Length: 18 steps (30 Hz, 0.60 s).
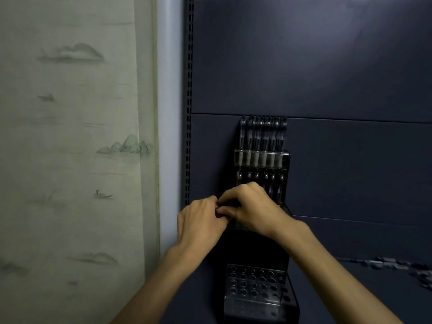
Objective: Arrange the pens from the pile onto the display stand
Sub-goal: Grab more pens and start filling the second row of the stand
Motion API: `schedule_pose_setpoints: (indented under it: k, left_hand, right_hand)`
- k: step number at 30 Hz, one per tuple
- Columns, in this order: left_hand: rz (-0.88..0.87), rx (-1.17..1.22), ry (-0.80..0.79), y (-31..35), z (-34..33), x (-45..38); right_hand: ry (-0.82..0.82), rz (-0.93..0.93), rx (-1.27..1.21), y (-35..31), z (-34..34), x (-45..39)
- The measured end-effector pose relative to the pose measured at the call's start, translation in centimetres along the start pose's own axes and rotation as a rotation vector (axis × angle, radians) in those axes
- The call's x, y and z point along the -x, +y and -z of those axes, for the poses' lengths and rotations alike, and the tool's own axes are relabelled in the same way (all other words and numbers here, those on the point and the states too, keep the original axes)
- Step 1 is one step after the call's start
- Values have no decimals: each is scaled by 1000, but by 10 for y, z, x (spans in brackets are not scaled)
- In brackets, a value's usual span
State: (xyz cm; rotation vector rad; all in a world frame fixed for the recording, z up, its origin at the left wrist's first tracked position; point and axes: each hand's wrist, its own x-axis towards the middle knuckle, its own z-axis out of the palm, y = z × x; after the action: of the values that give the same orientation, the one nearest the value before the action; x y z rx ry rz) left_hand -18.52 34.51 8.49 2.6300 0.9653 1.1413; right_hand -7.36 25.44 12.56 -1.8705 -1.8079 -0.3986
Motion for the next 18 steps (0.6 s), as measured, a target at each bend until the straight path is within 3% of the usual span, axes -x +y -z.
schedule_pose_setpoints:
  k: [4, 11, 14, 18]
  left_hand:
    - [3, 22, -3, -2, -5, 0]
    - [118, 73, -22, -11, -7, -5]
    - [148, 107, -34, -15, -10, -6]
    - [170, 145, -71, -18, -14, -6]
  right_hand:
    - [0, -20, 5, 1, -2, 4]
    - [-3, -9, 232, 16, 8, 15]
    - [46, 20, 318, 24, 11, 21]
    - [148, -79, 310, 35, 20, 24]
